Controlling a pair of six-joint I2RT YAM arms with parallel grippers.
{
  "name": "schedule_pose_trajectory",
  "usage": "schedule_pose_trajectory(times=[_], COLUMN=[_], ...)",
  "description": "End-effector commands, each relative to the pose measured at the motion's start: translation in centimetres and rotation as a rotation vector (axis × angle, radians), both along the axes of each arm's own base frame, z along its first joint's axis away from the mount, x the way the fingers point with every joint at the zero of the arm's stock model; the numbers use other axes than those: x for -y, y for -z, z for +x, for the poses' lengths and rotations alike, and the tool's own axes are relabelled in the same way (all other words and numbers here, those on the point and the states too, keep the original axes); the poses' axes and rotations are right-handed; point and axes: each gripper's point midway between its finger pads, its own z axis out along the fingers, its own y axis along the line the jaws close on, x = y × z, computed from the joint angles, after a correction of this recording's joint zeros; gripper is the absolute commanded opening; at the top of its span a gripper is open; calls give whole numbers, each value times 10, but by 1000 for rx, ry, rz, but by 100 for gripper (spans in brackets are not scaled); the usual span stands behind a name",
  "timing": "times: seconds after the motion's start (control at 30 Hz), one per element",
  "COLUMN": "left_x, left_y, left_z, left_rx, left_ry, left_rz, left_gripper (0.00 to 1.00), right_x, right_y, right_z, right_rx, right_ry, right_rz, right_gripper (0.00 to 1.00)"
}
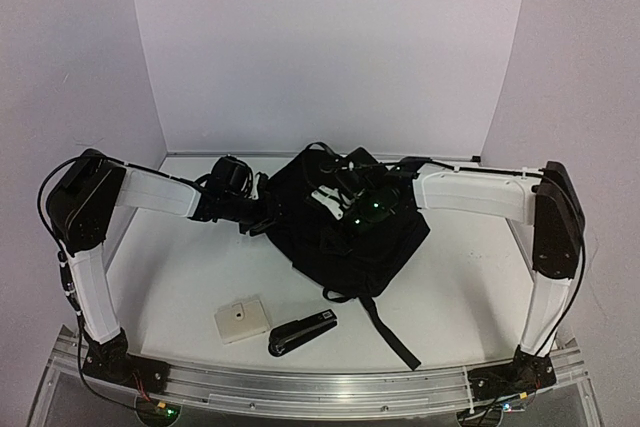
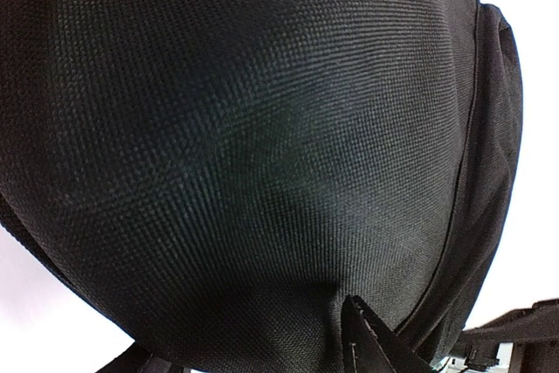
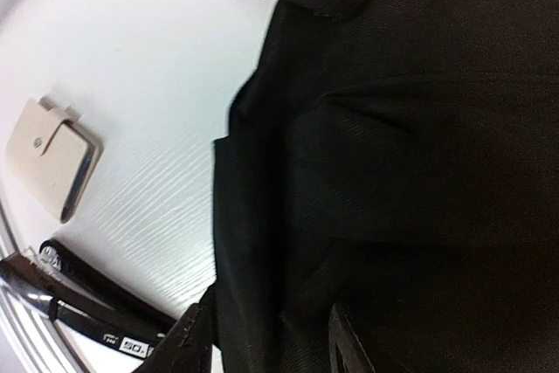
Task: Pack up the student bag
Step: Adjust the student bag at the center of the board, then unzip the student bag at the center of the board.
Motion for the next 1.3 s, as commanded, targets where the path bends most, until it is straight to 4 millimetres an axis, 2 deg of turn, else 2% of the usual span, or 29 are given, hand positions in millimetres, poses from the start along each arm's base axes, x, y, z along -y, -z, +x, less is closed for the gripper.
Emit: schedule_pose_trajectory(times=[0.0,0.27,0.43,0.6,0.8,1.03,1.27], left_x=[9,9,8,7,2,-7,-20], left_y=[-30,-31,-32,-29,-27,-24,-14], left_z=[-3,-2,-1,-2,0,5,15], left_rx=[58,62,66,60,60,49,23], left_ry=[24,24,22,20,8,-18,-52], left_rz=[-53,-49,-41,-35,-25,-23,-14], left_gripper=[57,57,57,56,54,42,14], right_x=[-6,-2,-2,4,17,36,46], right_y=[-11,-6,-4,-18,-26,-31,-39], right_z=[20,29,28,29,39,53,63], right_rx=[54,80,75,119,166,192,214], right_ry=[59,96,87,80,106,150,165], right_rz=[8,-25,-27,-32,-52,-68,-68], right_gripper=[44,34,16,0,0,0,0])
